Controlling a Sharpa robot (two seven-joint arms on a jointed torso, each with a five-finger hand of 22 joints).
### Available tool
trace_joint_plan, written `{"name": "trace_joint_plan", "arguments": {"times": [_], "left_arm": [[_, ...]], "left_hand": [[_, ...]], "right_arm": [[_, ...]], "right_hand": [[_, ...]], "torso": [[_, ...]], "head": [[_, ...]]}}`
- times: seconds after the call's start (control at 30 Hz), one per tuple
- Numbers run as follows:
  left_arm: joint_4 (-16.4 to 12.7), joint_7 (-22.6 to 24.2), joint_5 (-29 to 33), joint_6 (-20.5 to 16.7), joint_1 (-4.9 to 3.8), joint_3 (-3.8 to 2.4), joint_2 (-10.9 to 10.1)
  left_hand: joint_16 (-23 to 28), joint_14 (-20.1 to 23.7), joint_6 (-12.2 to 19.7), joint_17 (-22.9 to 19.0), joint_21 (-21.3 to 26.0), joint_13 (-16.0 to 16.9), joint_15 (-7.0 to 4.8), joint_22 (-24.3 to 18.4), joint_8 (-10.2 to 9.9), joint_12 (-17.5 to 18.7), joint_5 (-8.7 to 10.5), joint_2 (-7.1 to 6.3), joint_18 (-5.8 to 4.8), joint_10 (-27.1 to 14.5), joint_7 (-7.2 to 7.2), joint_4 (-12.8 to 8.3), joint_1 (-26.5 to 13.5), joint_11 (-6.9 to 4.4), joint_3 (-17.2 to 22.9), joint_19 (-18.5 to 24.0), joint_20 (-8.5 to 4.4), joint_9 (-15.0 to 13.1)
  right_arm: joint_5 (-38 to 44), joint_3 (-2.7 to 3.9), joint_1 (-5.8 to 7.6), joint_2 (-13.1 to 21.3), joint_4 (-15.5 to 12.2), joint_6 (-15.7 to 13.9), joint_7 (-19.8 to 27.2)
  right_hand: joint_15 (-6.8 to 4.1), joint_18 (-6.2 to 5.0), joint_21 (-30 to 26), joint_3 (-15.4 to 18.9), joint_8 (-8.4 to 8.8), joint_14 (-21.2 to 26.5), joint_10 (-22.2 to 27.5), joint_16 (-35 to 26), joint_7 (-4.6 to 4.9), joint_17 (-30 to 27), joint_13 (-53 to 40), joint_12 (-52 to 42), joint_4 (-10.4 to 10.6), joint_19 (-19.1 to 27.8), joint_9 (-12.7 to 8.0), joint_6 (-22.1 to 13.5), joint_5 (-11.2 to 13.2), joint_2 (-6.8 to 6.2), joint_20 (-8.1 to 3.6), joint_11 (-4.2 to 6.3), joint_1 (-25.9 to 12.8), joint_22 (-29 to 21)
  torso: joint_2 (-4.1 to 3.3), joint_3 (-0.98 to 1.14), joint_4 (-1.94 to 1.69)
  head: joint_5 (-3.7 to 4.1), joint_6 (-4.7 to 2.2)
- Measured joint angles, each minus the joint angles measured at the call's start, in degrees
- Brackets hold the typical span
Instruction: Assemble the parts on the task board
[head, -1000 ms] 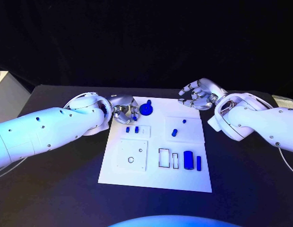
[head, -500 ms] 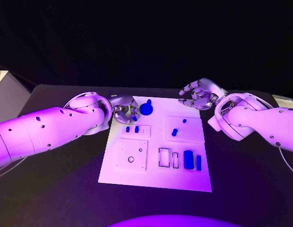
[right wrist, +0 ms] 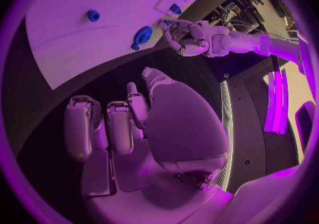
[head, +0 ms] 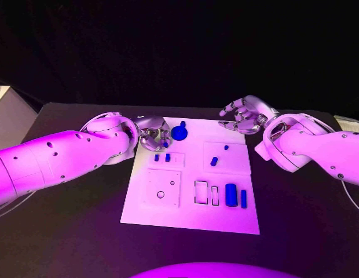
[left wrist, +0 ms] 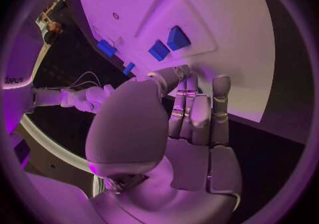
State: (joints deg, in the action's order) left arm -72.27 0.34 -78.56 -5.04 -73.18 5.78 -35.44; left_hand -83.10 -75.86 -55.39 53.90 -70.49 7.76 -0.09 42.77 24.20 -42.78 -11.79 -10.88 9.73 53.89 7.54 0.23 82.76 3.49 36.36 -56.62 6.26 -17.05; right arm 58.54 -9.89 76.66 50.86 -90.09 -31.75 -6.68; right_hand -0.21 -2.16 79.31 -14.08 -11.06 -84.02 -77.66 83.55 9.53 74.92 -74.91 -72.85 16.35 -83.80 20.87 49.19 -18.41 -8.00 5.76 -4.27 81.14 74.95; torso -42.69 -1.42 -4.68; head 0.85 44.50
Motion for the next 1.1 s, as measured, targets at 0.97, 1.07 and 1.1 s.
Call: {"name": "trace_joint_plan", "arguments": {"times": [0.97,1.07,1.1], "left_arm": [[-0.01,0.03,-0.27,-0.51,0.3,0.29,-0.13],[-0.08,0.03,-0.25,-0.54,0.32,0.32,-0.22],[-0.11,0.03,-0.24,-0.54,0.35,0.35,-0.25]], "left_hand": [[0.0,-0.41,-1.3,1.36,0.0,0.33,-0.4,-1.03,-0.48,0.53,-0.13,0.0,0.01,0.9,-0.06,-0.59,0.0,-0.49,-0.07,0.2,-0.46,-0.36],[0.0,-0.62,0.81,1.3,0.23,0.53,-0.2,-1.3,-2.37,0.53,-0.22,0.02,0.01,0.45,0.72,-1.0,-0.02,-0.06,0.18,0.55,-0.11,-0.44],[0.0,-0.58,1.44,1.24,0.23,0.58,-0.17,-1.36,-2.95,0.53,-0.23,0.11,0.01,0.39,0.73,-1.22,-0.1,0.0,0.21,0.55,-0.11,-0.08]], "right_arm": [[0.02,0.0,-0.08,0.07,0.04,0.02,-0.01],[0.02,0.0,-0.09,0.09,0.04,0.02,-0.01],[0.02,0.0,-0.1,0.09,0.05,0.02,-0.01]], "right_hand": [[0.0,0.0,0.0,-0.48,0.0,0.0,0.0,0.0,0.0,-0.01,0.0,0.0,0.02,0.0,-0.07,0.0,-0.22,-0.33,0.0,0.0,-0.33,-0.02],[0.0,0.0,0.0,-0.56,0.0,0.0,0.0,0.0,0.0,-0.01,0.0,0.0,0.08,0.0,-0.07,0.0,-0.22,-0.4,0.0,0.0,-0.4,-0.02],[0.0,0.0,0.0,-0.56,0.0,0.0,0.0,0.0,0.0,-0.01,0.0,0.0,0.08,0.0,-0.07,0.0,-0.22,-0.4,0.0,0.0,-0.4,-0.02]], "torso": [[0.05,-0.01,0.03],[0.04,-0.01,0.04],[0.04,-0.01,0.05]], "head": [[-0.05,0.19],[-0.06,0.19],[-0.06,0.19]]}}
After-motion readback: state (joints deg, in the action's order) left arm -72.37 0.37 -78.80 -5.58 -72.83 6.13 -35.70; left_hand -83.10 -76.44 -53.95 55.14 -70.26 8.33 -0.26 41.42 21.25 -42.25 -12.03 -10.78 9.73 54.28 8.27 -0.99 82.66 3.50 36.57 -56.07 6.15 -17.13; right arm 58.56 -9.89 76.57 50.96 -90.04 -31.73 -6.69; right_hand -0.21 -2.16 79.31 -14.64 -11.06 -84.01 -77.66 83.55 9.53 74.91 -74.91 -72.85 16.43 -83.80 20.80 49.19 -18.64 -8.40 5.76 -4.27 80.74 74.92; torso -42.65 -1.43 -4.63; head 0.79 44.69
